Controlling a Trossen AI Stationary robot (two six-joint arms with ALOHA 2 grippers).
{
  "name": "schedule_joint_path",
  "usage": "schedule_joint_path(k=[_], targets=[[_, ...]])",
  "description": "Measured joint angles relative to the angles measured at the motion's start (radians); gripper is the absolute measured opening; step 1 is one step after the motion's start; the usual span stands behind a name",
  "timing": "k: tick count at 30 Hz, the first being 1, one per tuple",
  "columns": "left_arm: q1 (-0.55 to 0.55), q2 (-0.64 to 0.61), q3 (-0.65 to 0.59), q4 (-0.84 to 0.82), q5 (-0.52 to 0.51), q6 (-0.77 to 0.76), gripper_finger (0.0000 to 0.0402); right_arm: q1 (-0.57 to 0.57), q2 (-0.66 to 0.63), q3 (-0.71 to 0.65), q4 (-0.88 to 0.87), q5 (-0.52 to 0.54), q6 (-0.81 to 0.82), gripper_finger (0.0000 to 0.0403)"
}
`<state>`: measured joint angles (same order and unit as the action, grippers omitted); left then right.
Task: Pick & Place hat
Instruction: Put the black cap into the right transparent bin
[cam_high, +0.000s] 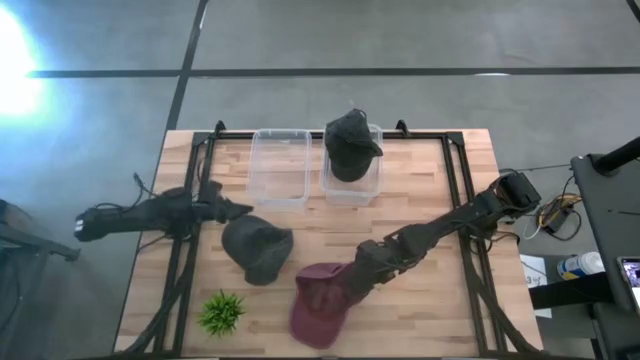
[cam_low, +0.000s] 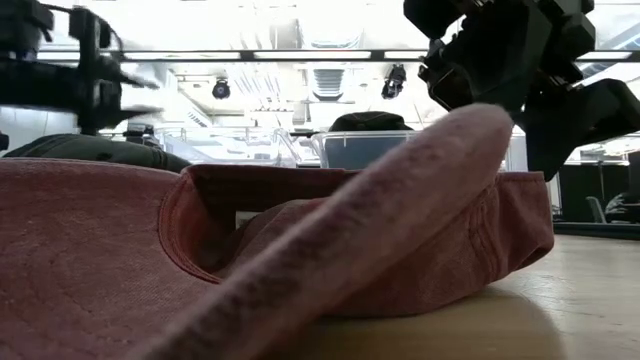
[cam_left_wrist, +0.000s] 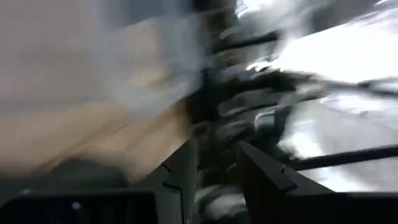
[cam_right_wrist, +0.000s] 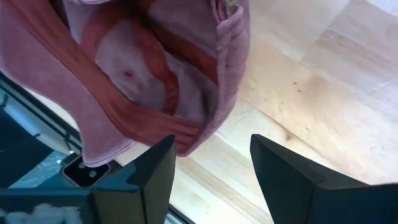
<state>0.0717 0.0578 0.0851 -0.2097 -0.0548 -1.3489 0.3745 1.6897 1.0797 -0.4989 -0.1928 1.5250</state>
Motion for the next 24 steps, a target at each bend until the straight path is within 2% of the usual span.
schedule_joint_path(k=[3,7,9,13,18,21,24], targets=[[0.001,0.058,0.100,-0.304,0.008,0.050,0.0106,-0.002,0.000,0.000,-0.002,-0.002,-0.013,0.0203],[0.000,0.151,0.259,-0.557,0.017,0.173,0.0102,-0.002,0.000,0.000,-0.017,-0.002,-0.021,0.0203],[0.001,0.213,0.321,-0.631,0.008,0.220,0.0101,-0.002,0.000,0.000,-0.024,-0.002,-0.036,0.0203],[0.003,0.314,0.335,-0.654,0.006,0.259,0.0101,-0.006,0.000,-0.002,-0.026,-0.002,-0.051,0.0203],[0.006,0.471,0.273,-0.627,-0.013,0.236,0.0101,-0.019,0.000,-0.005,-0.032,-0.014,-0.088,0.0203],[0.008,0.575,0.271,-0.557,0.034,0.229,0.0101,-0.024,0.000,-0.005,-0.050,-0.015,-0.101,0.0203],[0.009,0.677,0.313,-0.582,0.054,0.286,0.0101,-0.026,0.000,-0.005,-0.051,-0.018,-0.119,0.0203]])
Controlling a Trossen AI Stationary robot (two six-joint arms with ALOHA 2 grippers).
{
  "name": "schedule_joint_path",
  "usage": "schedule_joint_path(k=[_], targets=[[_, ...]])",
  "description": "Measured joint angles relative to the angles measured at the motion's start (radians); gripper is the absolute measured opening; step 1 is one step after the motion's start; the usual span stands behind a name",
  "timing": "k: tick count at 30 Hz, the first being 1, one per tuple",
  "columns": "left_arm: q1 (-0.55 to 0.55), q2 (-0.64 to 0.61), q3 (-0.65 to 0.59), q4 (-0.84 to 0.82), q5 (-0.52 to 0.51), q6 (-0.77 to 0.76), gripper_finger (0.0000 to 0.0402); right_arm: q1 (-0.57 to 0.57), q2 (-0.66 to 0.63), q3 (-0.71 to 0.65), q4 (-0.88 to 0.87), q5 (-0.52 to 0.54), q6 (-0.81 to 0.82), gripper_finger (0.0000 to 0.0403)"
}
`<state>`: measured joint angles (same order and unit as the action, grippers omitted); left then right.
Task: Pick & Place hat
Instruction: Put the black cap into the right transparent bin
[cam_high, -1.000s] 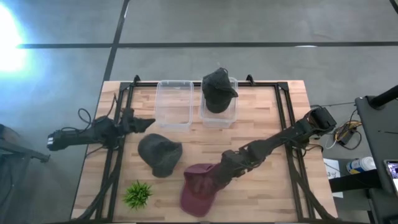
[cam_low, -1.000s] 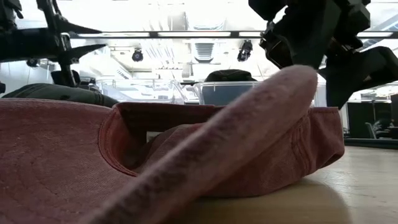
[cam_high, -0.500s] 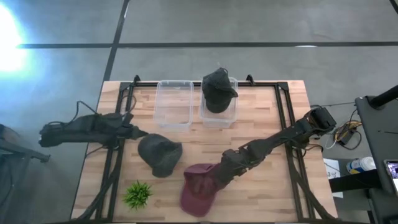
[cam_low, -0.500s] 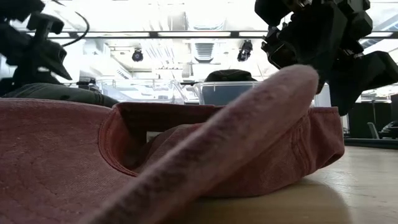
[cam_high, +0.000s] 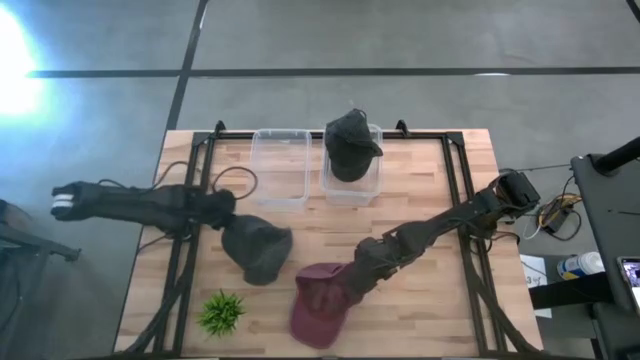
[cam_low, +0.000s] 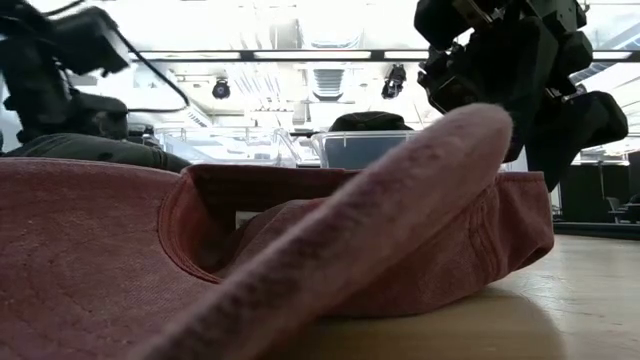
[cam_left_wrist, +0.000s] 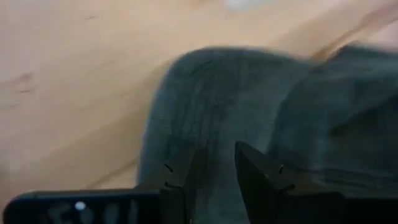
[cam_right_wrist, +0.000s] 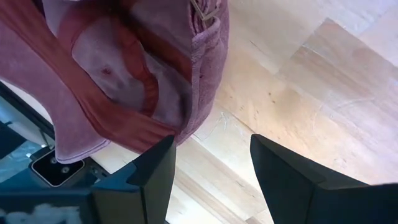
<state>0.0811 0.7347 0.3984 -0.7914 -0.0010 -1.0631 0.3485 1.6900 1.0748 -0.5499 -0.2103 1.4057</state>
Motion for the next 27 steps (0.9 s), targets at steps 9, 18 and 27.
schedule_joint_path(k=[9,18,27], targets=[[0.048,0.242,0.160,-0.160,-0.042,0.223,0.0101,0.000,0.000,0.000,0.000,0.000,-0.027,0.0203],[0.019,0.367,0.155,-0.029,0.158,0.226,0.0101,0.000,0.000,0.000,0.000,0.000,-0.067,0.0203],[-0.092,0.511,0.151,0.604,0.238,0.049,0.0101,-0.005,-0.024,-0.001,0.001,0.073,-0.074,0.0203]])
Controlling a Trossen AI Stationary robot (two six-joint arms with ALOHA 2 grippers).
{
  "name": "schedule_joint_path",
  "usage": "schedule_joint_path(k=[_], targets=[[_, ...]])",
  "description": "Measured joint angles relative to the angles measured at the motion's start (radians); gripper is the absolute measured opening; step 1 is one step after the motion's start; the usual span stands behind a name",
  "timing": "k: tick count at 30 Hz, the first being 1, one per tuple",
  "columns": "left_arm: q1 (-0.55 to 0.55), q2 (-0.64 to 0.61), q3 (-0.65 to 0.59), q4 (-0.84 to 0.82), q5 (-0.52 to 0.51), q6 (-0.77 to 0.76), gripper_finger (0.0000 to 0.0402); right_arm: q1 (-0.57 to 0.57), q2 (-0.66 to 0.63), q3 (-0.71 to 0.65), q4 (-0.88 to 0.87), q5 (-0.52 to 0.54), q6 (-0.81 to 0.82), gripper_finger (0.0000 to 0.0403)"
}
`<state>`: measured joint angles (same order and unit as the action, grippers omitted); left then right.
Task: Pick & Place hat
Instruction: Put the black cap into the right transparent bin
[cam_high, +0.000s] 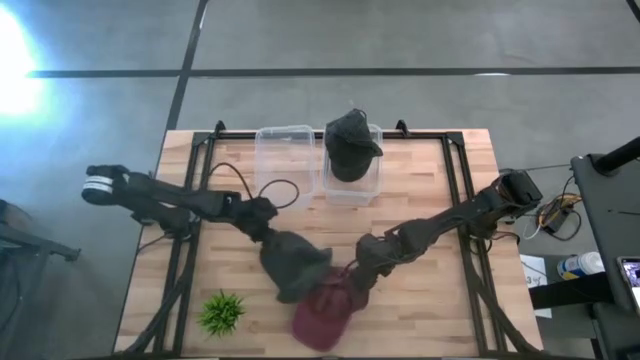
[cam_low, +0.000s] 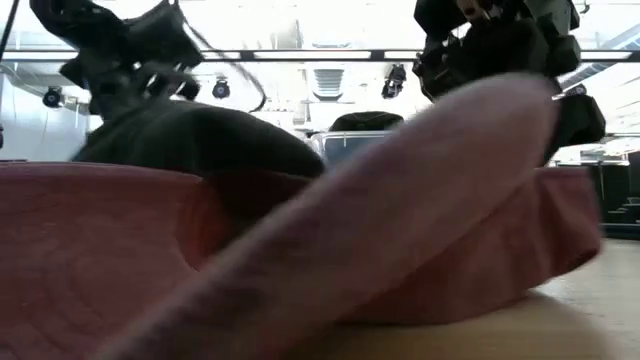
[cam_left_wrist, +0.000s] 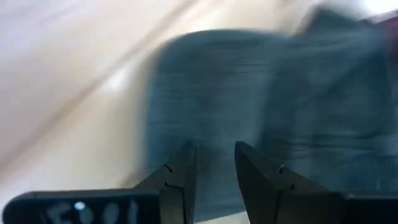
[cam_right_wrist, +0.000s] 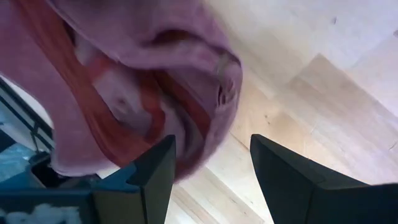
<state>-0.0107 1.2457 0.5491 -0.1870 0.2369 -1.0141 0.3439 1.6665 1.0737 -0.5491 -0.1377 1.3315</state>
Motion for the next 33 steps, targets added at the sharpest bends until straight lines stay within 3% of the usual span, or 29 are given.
schedule_joint_path(k=[3,5,13,19,25,29,33], targets=[[-0.013,0.022,0.003,0.136,0.015,-0.012,0.0101,-0.005,-0.027,0.000,0.000,0.032,0.001,0.0203],[-0.015,0.014,0.022,0.122,0.017,-0.014,0.0101,-0.015,-0.047,0.000,-0.001,0.052,0.002,0.0203],[-0.044,-0.067,0.117,-0.271,-0.002,0.076,0.0101,-0.111,-0.097,0.000,0.037,0.085,-0.006,0.0203],[-0.130,-0.040,0.085,-0.321,-0.007,0.079,0.0101,-0.172,-0.047,0.000,0.193,0.042,-0.054,0.0203],[-0.147,-0.045,0.077,-0.470,-0.186,0.079,0.0101,-0.182,-0.012,0.000,0.233,0.034,-0.052,0.0203],[-0.138,-0.095,0.072,-0.454,-0.339,0.069,0.0101,-0.179,-0.005,0.000,0.254,-0.004,-0.051,0.0203],[-0.111,-0.105,0.033,-0.380,-0.375,0.060,0.0101,-0.176,0.010,0.000,0.268,-0.028,-0.049,0.0203]])
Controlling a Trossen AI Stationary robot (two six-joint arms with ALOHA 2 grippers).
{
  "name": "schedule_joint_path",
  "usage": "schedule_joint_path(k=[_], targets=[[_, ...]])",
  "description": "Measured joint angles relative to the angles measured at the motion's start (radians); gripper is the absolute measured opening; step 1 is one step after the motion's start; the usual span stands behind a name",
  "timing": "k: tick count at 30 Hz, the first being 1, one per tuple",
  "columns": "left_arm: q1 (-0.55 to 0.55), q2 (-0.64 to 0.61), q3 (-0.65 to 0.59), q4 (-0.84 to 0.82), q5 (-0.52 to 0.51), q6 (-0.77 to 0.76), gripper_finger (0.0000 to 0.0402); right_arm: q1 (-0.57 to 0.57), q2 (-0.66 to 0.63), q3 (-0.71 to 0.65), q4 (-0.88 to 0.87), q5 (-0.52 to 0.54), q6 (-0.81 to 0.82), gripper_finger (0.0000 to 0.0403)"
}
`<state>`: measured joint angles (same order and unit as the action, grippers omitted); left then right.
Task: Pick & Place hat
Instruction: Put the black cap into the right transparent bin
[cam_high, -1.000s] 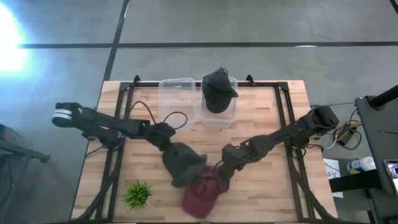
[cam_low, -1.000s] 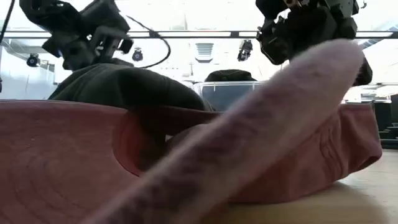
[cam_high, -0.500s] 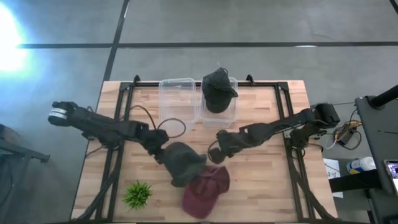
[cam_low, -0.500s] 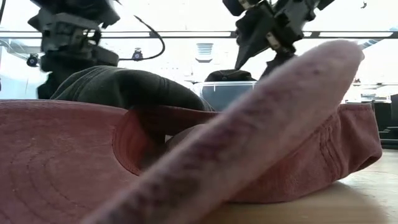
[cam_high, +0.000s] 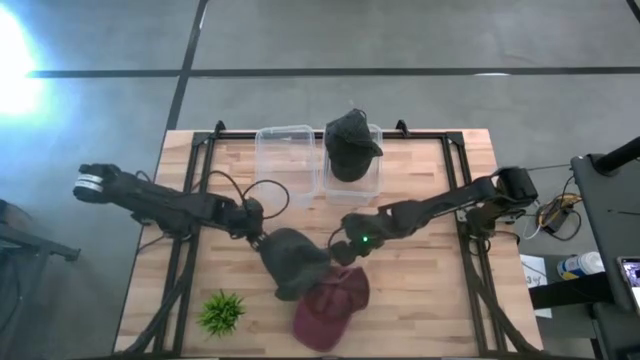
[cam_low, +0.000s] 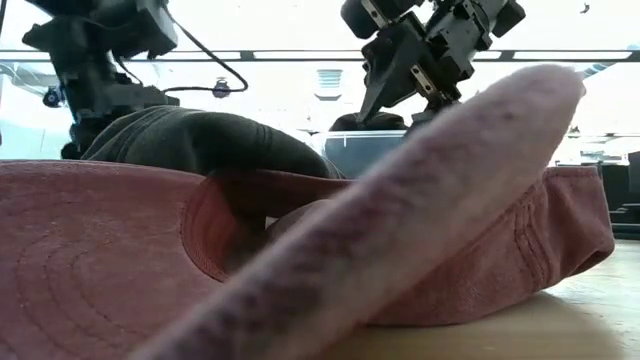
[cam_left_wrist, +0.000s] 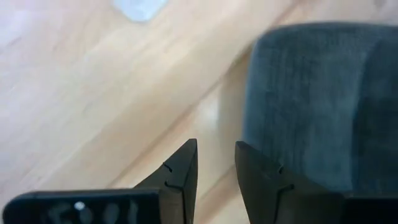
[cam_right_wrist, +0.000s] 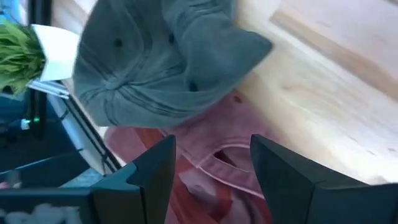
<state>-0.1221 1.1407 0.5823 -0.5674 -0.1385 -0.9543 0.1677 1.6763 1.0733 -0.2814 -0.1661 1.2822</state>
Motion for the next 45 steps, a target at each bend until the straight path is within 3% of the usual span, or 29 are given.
schedule_joint_path(k=[9,13,25,31,38,45], targets=[[0.012,0.033,-0.155,0.262,-0.011,-0.115,0.0101,-0.002,0.082,0.000,0.264,-0.006,0.045,0.0203],[0.014,0.039,-0.202,0.393,0.021,-0.146,0.0101,-0.003,0.168,0.001,0.375,-0.076,0.077,0.0203],[0.014,0.036,-0.309,0.798,0.143,-0.249,0.0101,-0.002,0.310,0.002,0.342,-0.143,0.068,0.0203],[0.014,0.019,-0.343,0.807,0.152,-0.295,0.0101,-0.003,0.327,0.005,0.351,-0.157,0.068,0.0203],[0.014,-0.033,-0.411,0.813,0.090,-0.364,0.0101,-0.002,0.313,0.002,0.335,-0.149,0.060,0.0203],[0.015,-0.059,-0.439,0.969,0.088,-0.373,0.0101,-0.002,0.308,0.002,0.311,-0.148,0.045,0.0203]])
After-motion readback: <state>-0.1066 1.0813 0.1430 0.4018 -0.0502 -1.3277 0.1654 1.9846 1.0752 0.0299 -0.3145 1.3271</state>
